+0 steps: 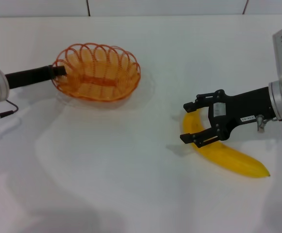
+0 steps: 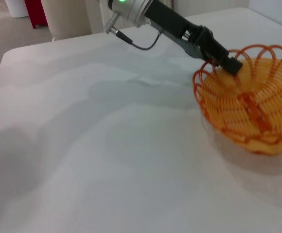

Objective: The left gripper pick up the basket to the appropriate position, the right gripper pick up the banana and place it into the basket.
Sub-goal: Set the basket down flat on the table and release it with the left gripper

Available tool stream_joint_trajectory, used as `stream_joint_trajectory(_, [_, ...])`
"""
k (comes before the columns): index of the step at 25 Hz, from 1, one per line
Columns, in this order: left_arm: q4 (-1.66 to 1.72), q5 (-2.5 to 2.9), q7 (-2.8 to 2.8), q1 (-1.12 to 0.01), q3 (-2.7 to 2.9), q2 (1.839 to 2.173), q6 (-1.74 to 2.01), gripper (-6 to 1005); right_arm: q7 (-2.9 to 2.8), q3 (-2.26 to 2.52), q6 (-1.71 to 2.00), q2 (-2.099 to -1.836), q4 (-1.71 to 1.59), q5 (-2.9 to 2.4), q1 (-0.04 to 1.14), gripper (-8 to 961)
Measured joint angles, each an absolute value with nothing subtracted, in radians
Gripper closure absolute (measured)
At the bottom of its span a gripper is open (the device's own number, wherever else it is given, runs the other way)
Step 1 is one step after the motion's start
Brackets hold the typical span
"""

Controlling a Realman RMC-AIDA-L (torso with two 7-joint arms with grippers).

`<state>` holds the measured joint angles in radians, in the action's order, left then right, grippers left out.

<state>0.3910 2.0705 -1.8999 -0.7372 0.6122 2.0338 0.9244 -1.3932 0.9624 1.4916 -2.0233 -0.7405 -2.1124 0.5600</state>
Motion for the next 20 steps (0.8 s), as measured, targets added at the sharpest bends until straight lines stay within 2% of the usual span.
stream_joint_trajectory(20, [0.287,2.066,-1.827,-0.781,0.615,2.04,0.848,922,-1.405,0.963,1.493,-2.023,-0.741,-2.113,0.568,59])
